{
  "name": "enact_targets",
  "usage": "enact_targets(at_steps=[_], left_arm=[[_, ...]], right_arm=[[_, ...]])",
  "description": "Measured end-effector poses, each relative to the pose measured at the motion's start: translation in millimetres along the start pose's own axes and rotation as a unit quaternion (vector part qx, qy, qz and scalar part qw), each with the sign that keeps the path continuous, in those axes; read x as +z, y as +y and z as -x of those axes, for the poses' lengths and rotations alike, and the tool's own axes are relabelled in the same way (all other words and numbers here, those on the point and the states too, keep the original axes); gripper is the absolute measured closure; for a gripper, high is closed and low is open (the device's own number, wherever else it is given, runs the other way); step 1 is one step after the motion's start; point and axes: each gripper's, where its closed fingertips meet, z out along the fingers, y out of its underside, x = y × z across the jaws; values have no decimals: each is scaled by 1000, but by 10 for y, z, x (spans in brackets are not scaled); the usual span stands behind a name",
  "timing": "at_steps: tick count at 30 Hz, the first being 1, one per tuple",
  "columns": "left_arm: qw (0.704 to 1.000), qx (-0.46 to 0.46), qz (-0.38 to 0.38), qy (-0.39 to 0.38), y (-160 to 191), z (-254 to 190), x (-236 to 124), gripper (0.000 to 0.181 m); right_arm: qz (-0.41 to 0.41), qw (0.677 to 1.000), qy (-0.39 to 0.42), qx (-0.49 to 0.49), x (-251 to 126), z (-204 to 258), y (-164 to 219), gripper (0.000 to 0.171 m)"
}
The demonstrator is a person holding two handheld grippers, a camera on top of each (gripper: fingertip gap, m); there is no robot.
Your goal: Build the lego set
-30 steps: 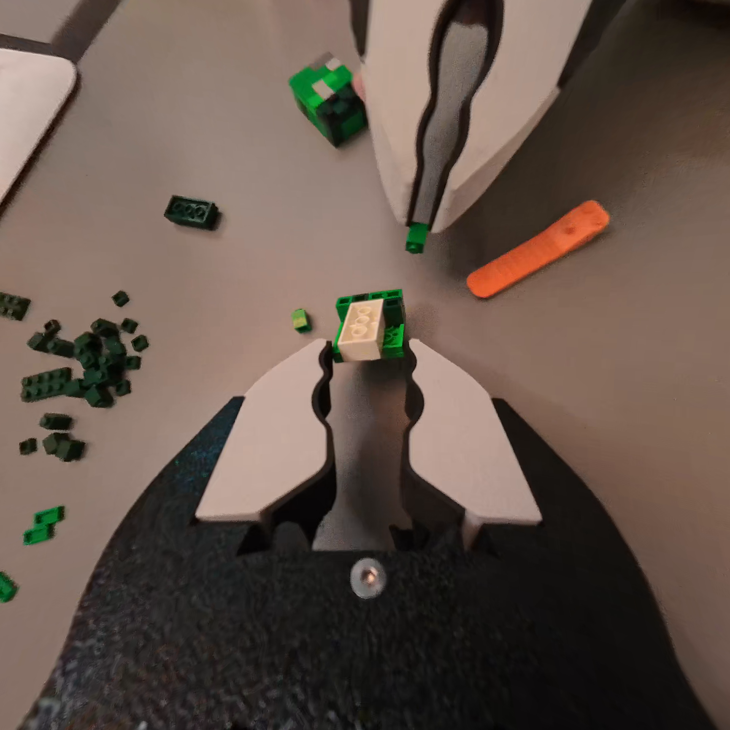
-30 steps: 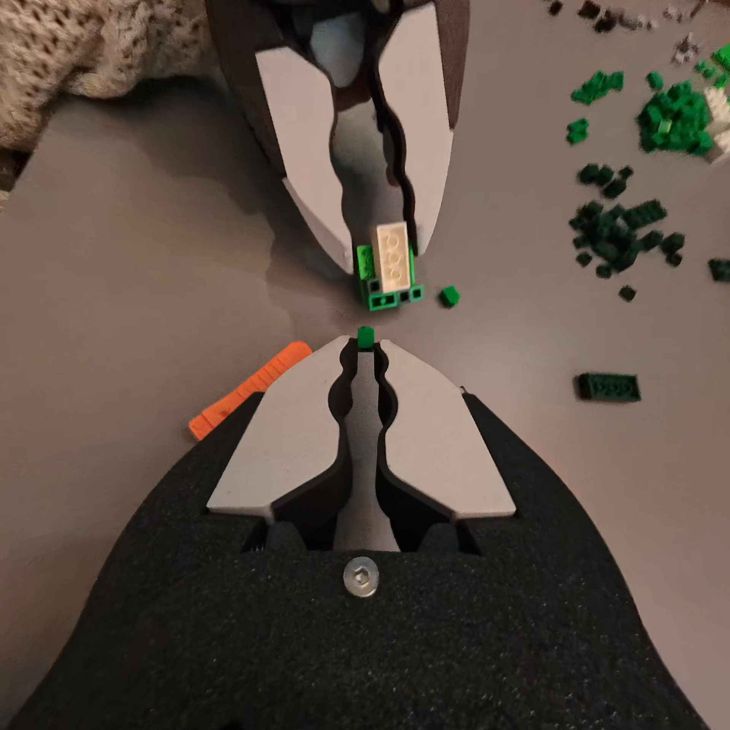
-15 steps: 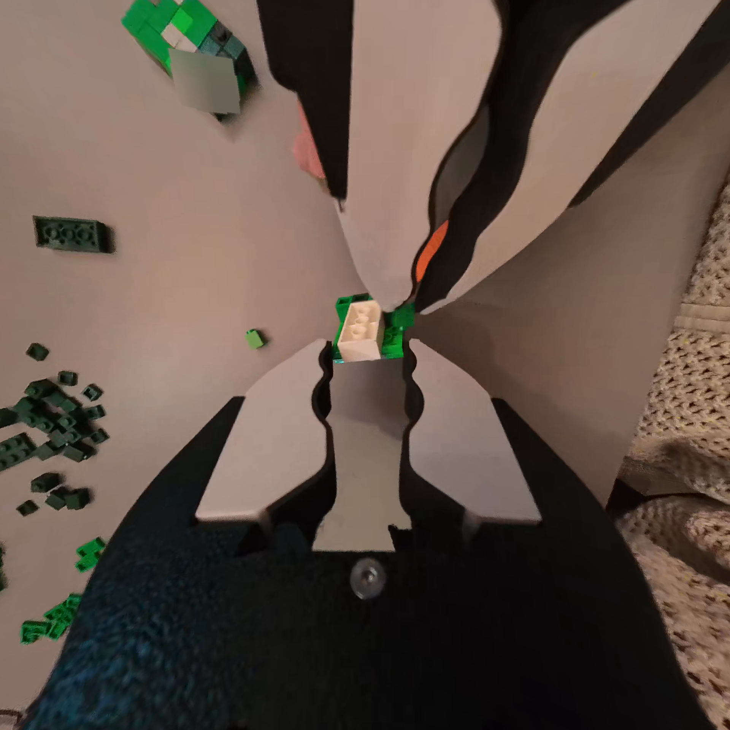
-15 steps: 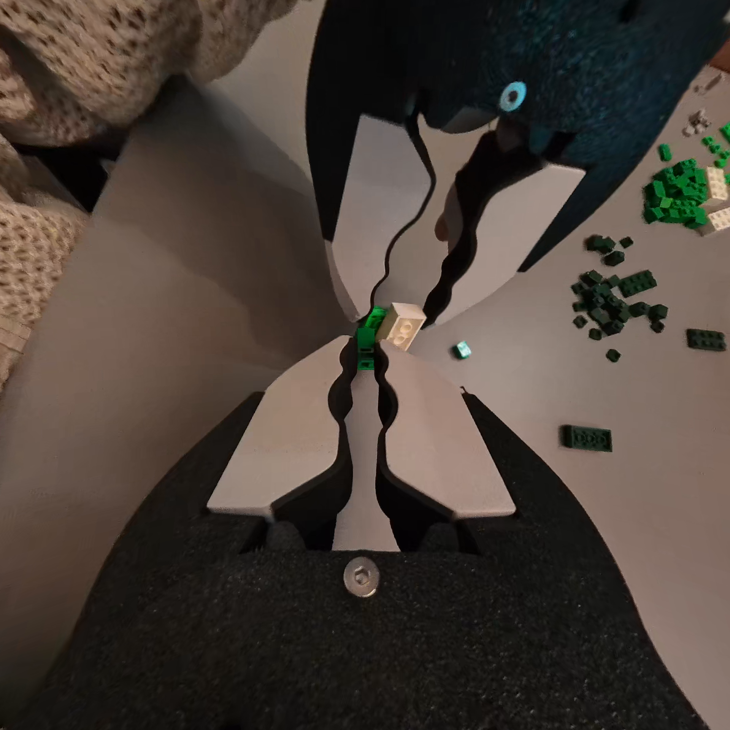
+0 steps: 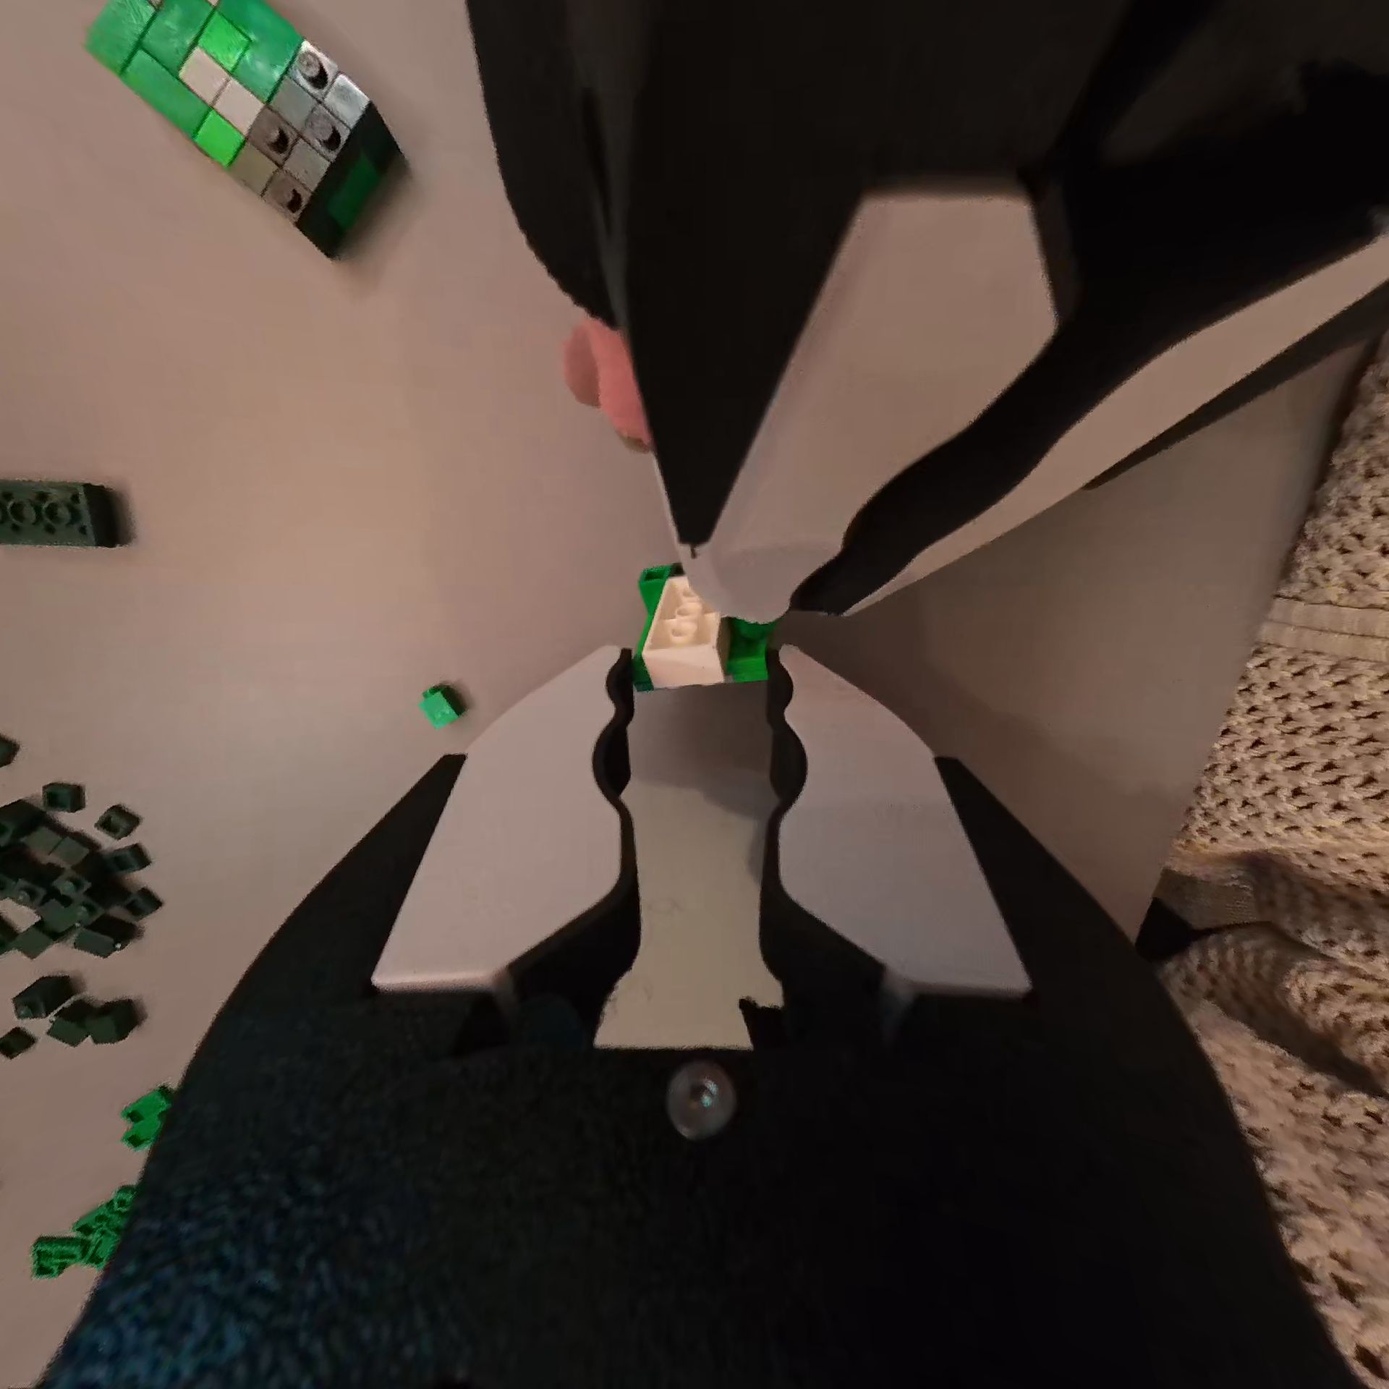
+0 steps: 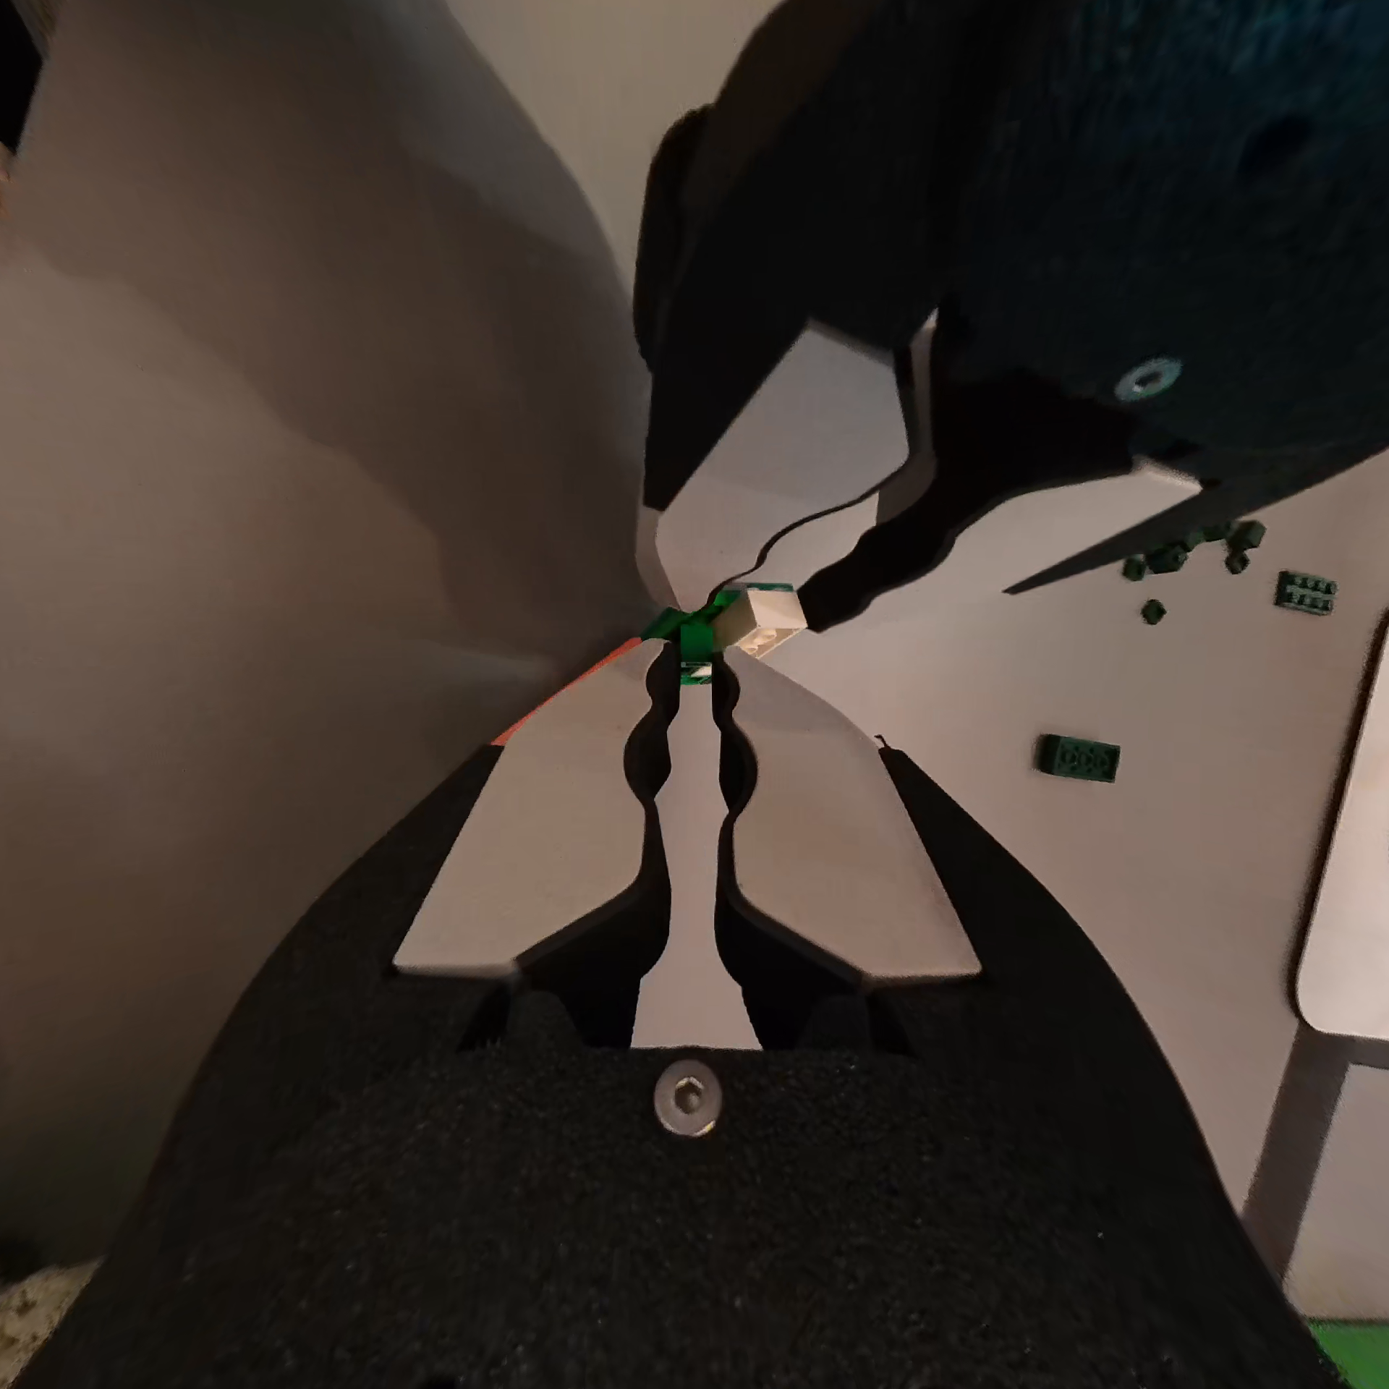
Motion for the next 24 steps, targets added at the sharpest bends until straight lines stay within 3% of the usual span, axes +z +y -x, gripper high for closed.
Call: enact_targets(at_steps=[14,24], left_arm=[[1000,-7,-5,11,-24,-5,63,147],[996,-50,-79,-9,-59,143,13,147]], right_arm=[[28,999,31,-2,32,-22,52,161],[-40,992,119,23,-238,-199,82,154]])
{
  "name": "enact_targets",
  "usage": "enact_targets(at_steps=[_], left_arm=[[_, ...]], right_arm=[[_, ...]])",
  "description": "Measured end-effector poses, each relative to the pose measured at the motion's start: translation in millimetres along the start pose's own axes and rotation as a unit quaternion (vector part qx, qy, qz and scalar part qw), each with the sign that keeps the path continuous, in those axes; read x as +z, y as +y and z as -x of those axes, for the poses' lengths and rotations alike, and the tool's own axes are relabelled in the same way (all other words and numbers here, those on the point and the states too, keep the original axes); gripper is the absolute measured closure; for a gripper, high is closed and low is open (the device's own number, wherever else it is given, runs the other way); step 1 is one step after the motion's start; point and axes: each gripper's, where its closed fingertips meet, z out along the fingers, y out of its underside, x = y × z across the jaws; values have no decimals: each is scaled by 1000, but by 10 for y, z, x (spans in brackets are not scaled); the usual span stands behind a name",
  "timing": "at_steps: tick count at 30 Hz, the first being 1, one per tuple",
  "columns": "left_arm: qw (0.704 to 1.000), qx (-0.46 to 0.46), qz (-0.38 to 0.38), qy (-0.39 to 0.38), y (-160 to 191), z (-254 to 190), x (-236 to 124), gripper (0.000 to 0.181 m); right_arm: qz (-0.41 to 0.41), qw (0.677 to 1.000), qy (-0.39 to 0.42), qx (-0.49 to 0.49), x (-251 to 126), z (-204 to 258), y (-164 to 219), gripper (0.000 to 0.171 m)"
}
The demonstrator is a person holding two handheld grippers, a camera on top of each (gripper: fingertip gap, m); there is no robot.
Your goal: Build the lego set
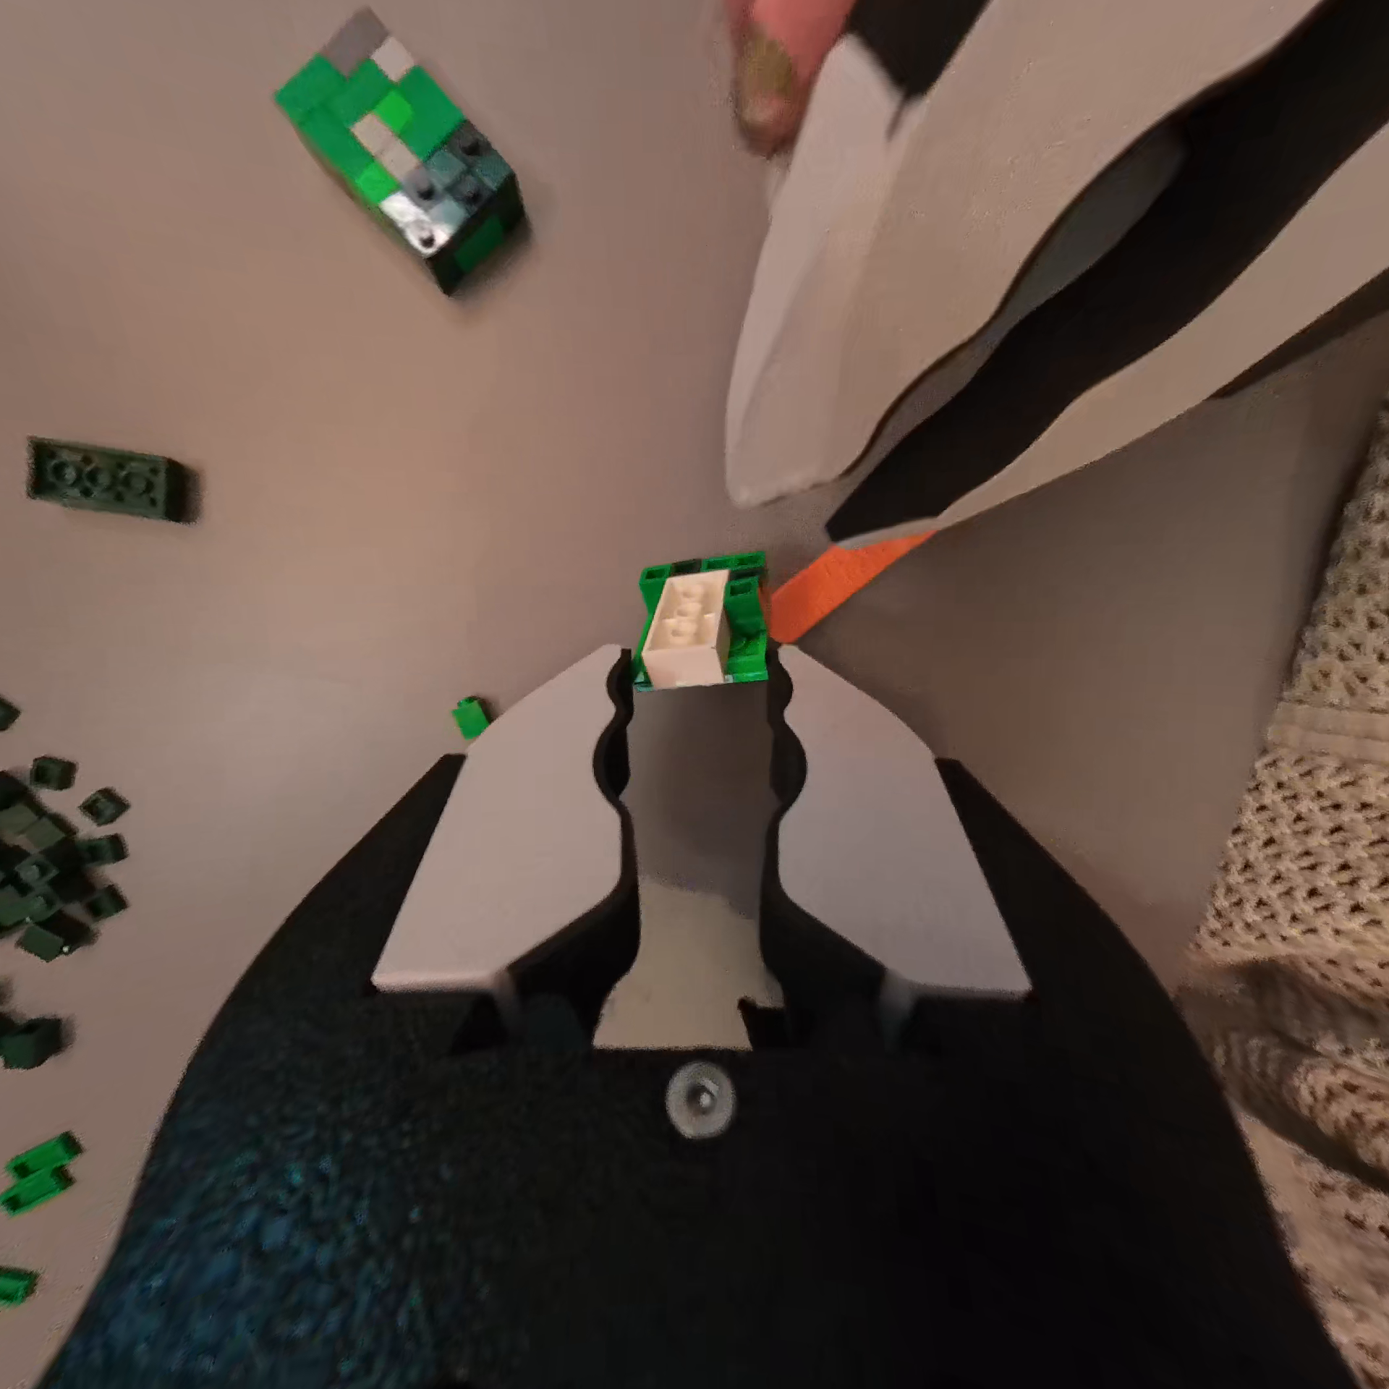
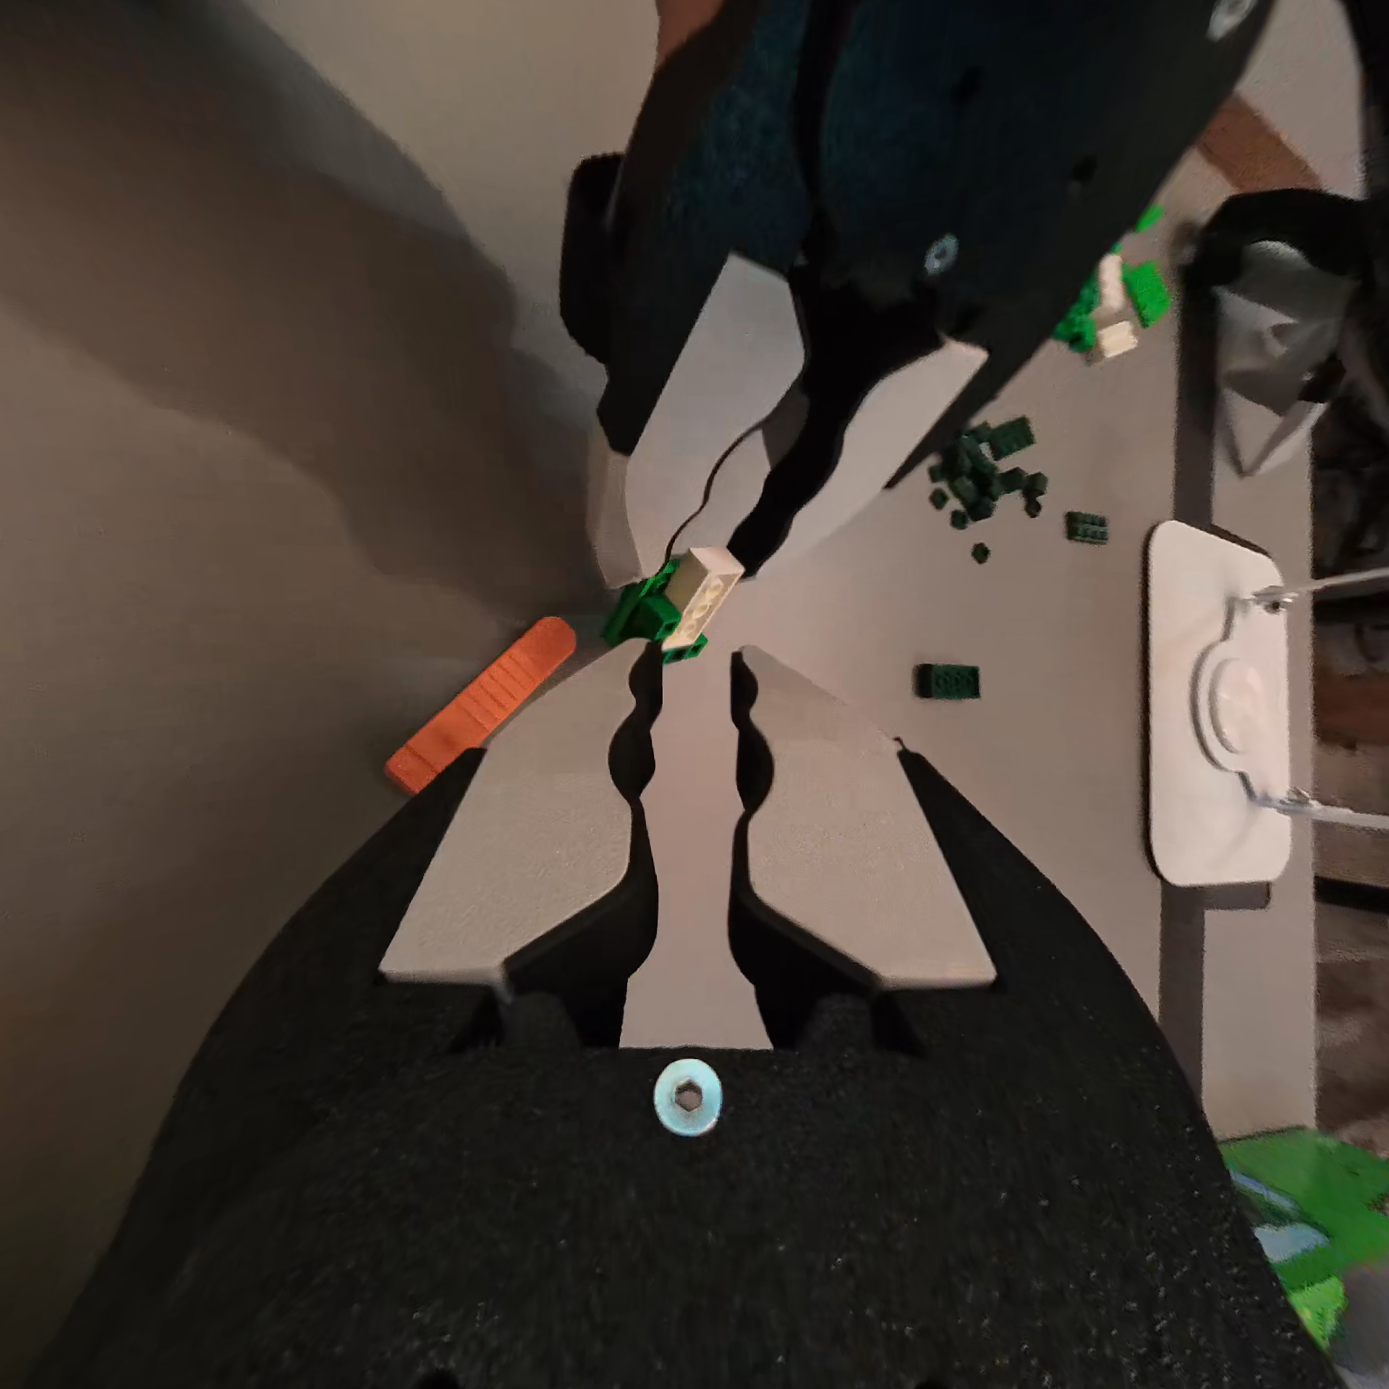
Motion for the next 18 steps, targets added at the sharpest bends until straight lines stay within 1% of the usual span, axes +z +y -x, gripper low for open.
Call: enact_targets(at_steps=[3,4,5,6,7,9,11,13,17,18], left_arm=[[999,-32,-42,-11,-44,82,-49,147],[997,-47,-66,-16,-83,116,-76,147],[994,-64,-92,-22,-128,155,-109,147],[990,-80,-115,-21,-167,175,-142,147],[986,-93,-135,-13,-199,172,-168,147],[980,-110,-165,0,-248,159,-208,147],[978,-114,-174,10,-267,135,-218,147],[978,-118,-173,11,-274,127,-212,147],[977,-125,-172,15,-308,107,-203,147],[977,-126,-173,17,-317,103,-203,147]], right_arm=[[-32,999,42,6,-44,-44,16,149],[-47,997,58,7,-49,-50,15,145],[-66,994,86,6,-52,-77,-3,136],[-83,990,113,1,-55,-94,-14,130],[-94,986,137,-6,-56,-97,-17,130],[-116,975,190,-19,-62,-125,-47,124],[-110,965,236,-39,-51,-164,-47,118],[-93,959,260,-64,-13,-180,-47,119],[-60,951,290,-93,59,-234,-38,130],[-55,949,295,-93,68,-251,-34,130]])
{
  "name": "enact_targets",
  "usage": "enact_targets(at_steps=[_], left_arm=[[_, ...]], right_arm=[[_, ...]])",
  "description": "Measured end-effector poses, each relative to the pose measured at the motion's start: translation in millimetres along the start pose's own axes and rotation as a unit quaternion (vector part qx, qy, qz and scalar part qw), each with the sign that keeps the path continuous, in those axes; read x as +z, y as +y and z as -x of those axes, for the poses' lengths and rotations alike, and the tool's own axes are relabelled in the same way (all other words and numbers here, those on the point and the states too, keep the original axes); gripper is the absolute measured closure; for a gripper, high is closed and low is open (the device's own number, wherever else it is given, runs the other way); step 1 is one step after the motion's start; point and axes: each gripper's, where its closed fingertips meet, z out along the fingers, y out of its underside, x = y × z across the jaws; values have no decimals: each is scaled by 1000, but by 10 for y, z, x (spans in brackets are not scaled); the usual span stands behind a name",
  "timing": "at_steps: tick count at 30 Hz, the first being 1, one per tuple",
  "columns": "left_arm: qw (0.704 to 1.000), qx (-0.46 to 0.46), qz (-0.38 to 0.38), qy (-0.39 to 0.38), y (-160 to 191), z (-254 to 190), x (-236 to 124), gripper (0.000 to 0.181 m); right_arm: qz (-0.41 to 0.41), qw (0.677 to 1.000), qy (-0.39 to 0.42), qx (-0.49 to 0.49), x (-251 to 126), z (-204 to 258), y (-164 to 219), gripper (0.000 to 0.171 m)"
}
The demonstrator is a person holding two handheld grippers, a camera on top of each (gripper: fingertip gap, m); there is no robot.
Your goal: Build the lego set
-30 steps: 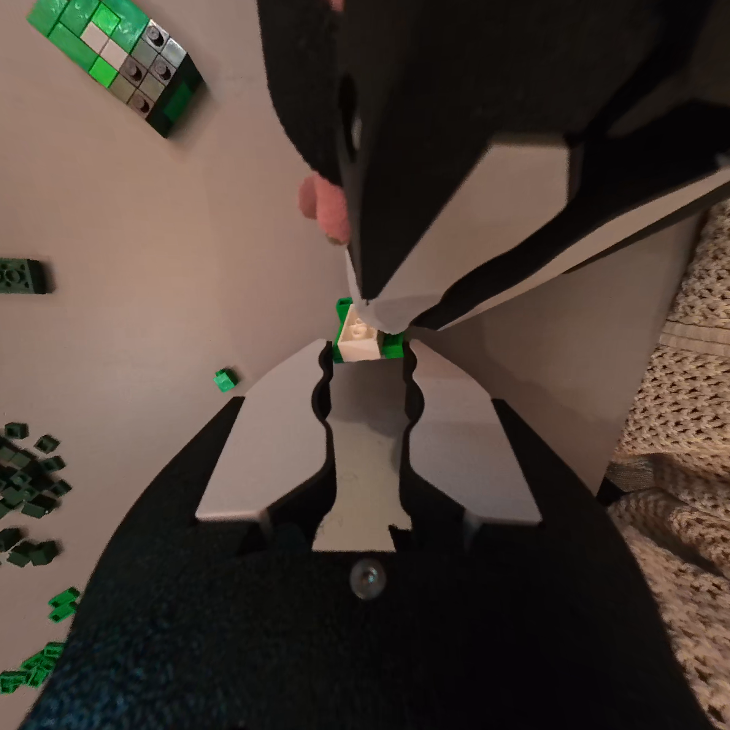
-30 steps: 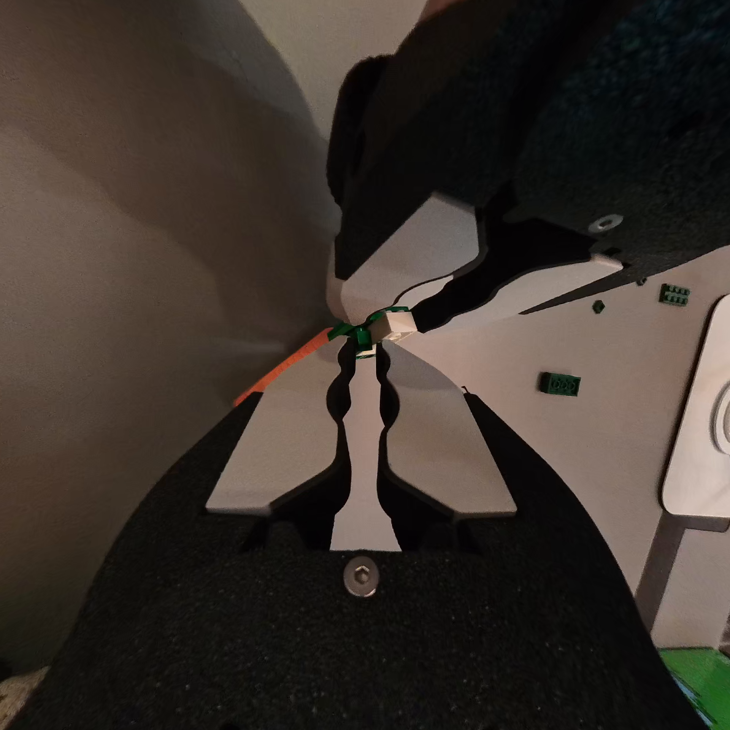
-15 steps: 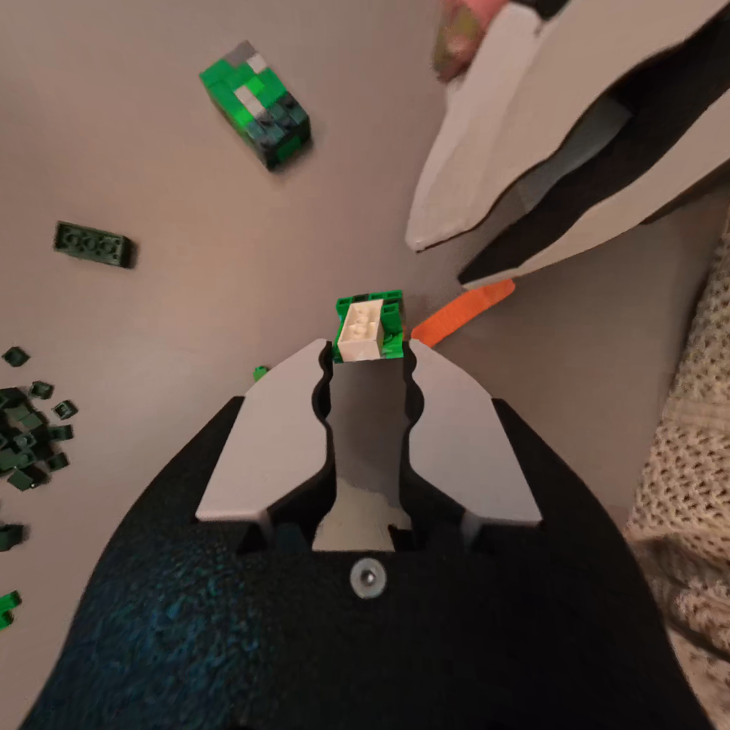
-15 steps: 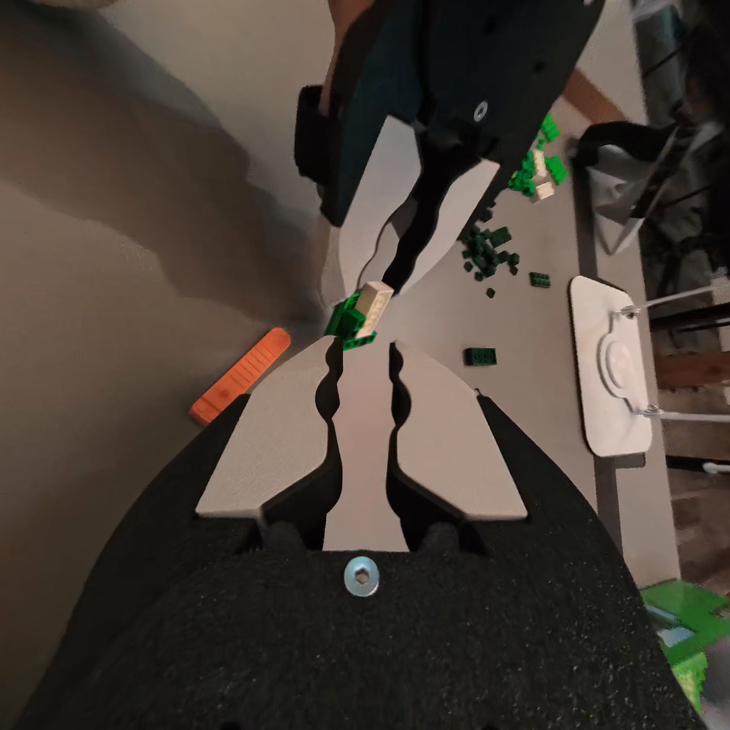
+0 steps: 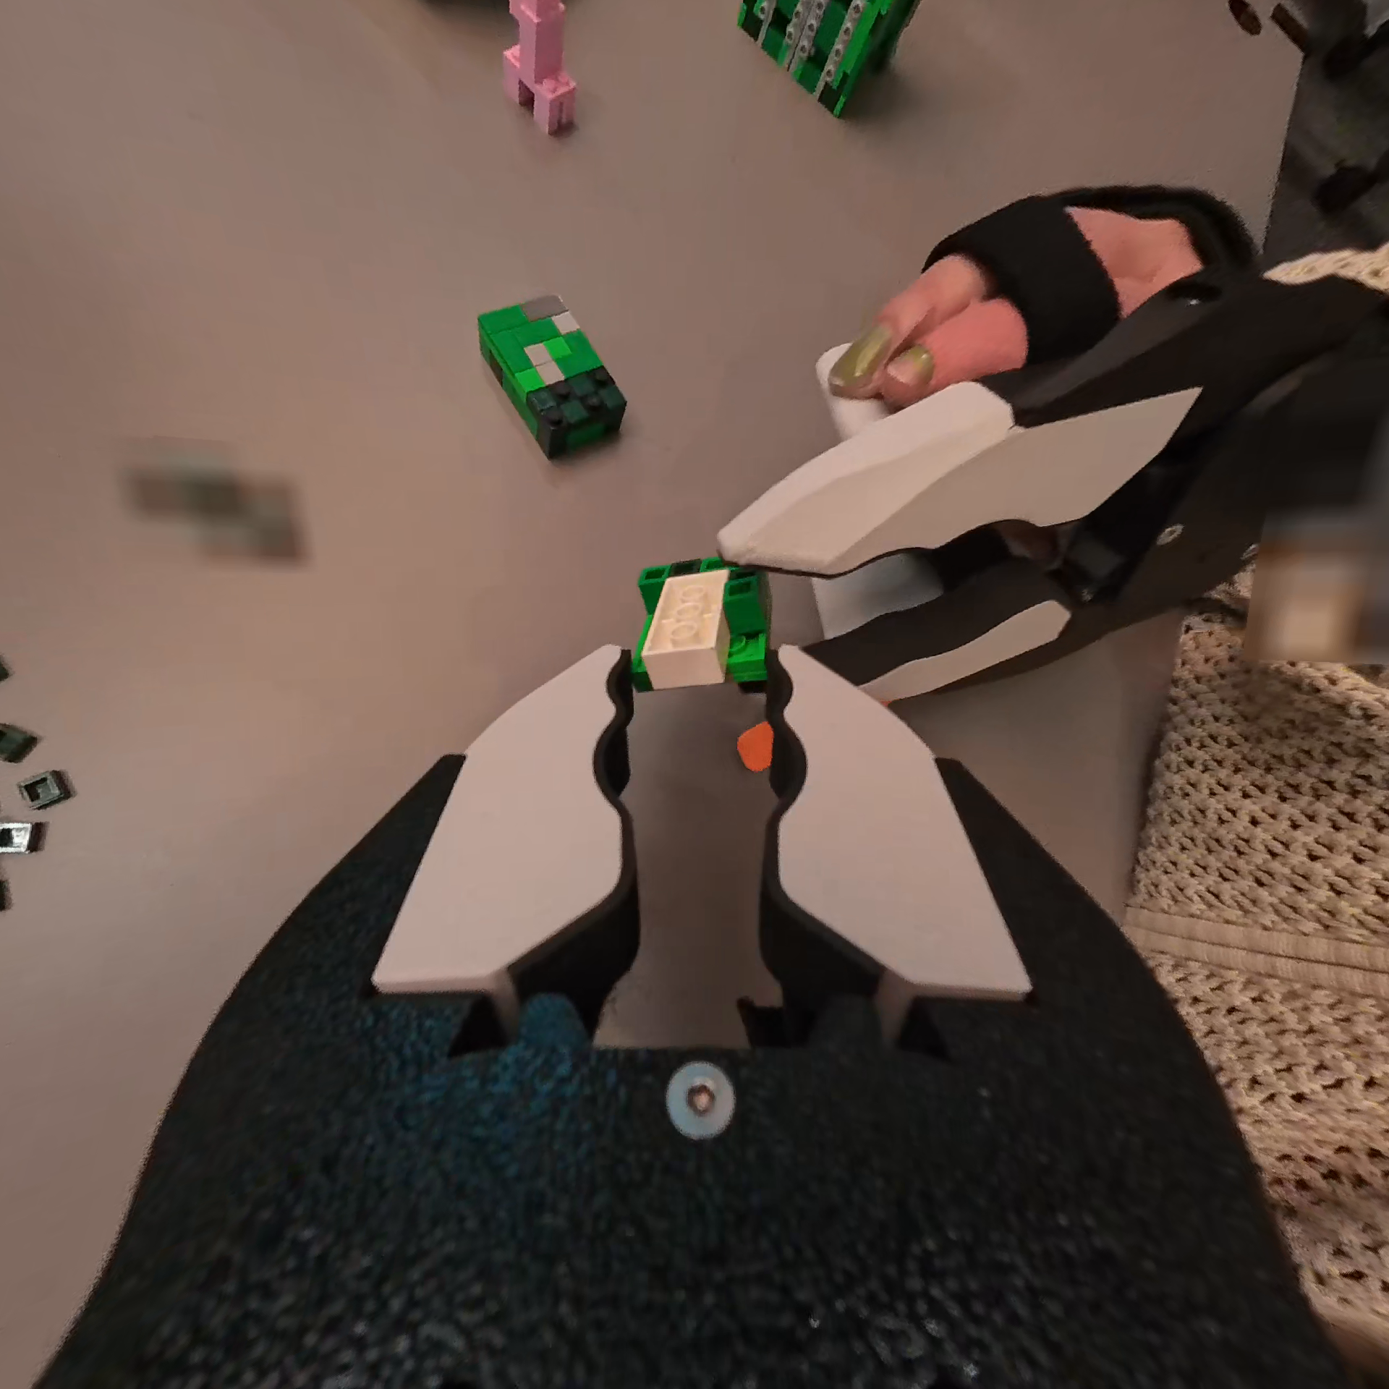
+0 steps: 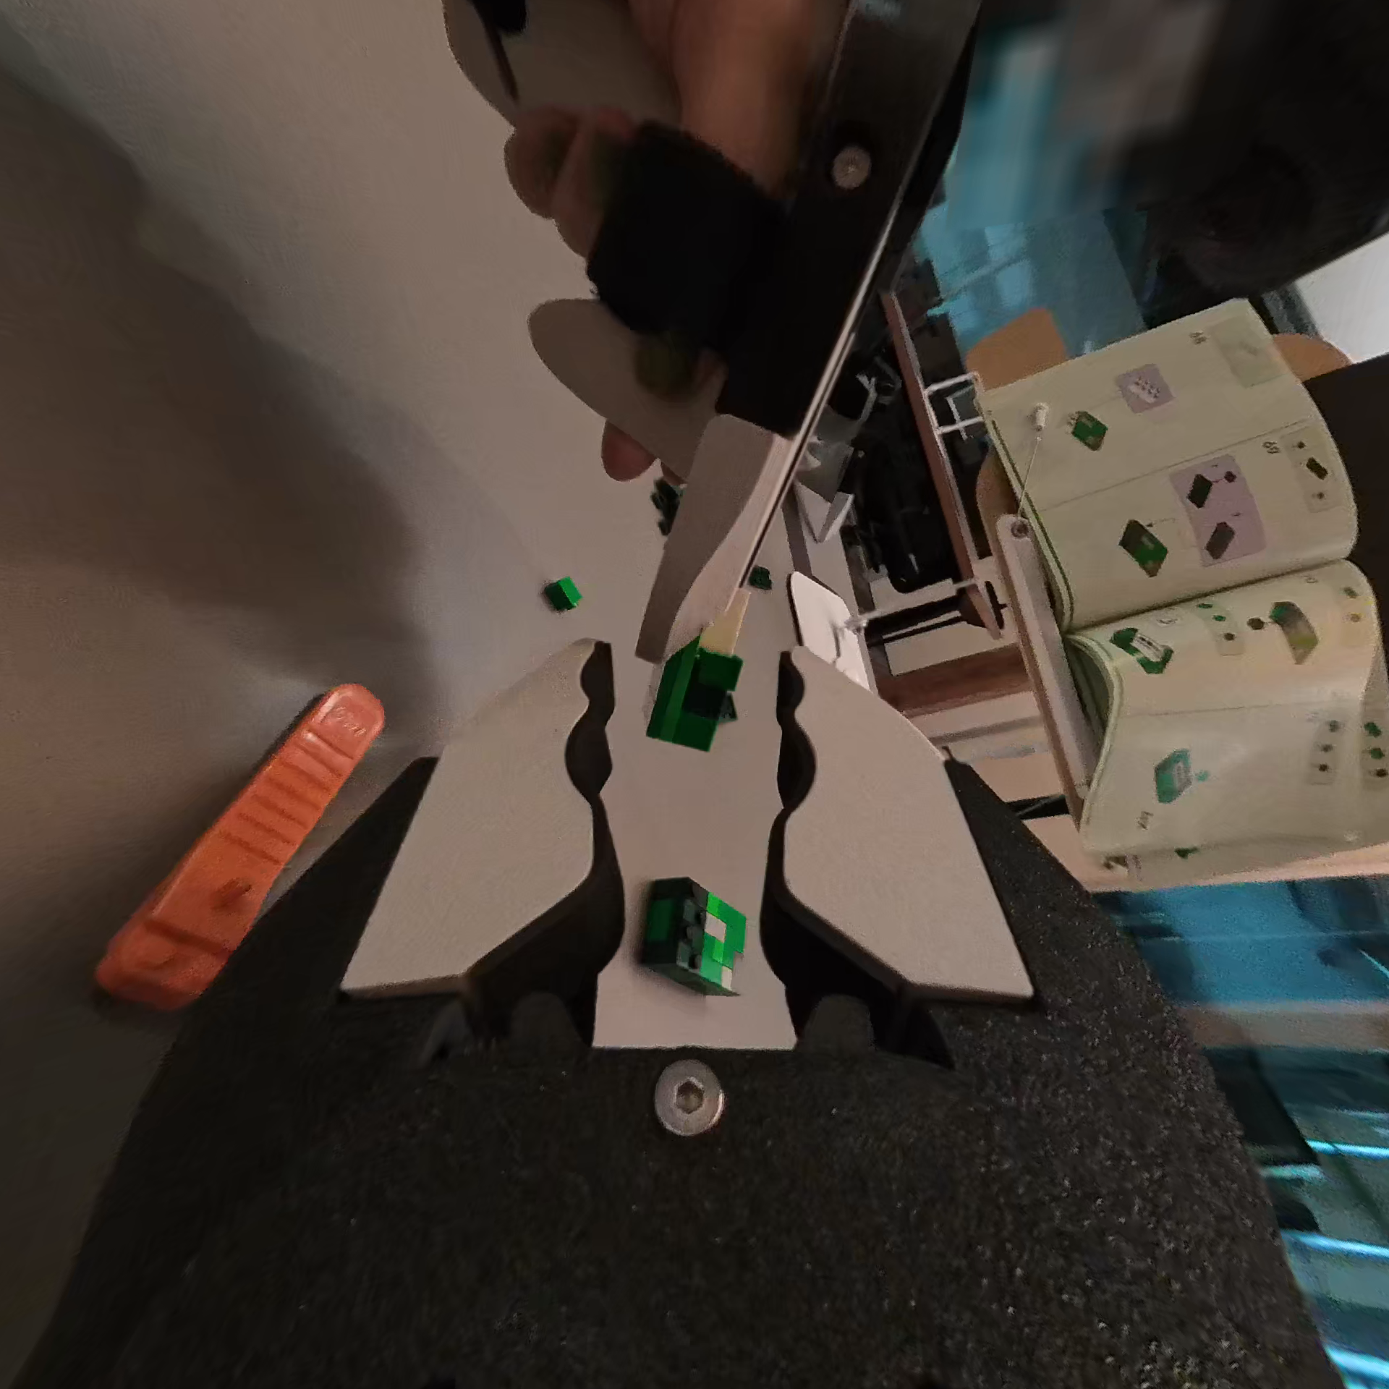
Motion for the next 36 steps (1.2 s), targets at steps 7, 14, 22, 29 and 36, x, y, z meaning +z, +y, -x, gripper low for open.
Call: enact_targets(at_steps=[7,14,22,29,36], left_arm=[[1000,0,-9,7,-28,-31,5,147],[1000,-7,-16,12,-41,-34,4,147],[999,-18,-37,23,-94,-43,-5,147],[996,-20,-74,38,-148,-66,-27,147],[993,-28,-105,50,-143,-69,-14,147]], right_arm=[[8,1000,6,10,38,-18,30,141],[14,1000,10,7,47,-12,61,147],[20,999,34,-9,25,-64,75,150],[15,999,42,26,-6,-110,66,151],[12,998,30,47,-10,-85,72,151]])
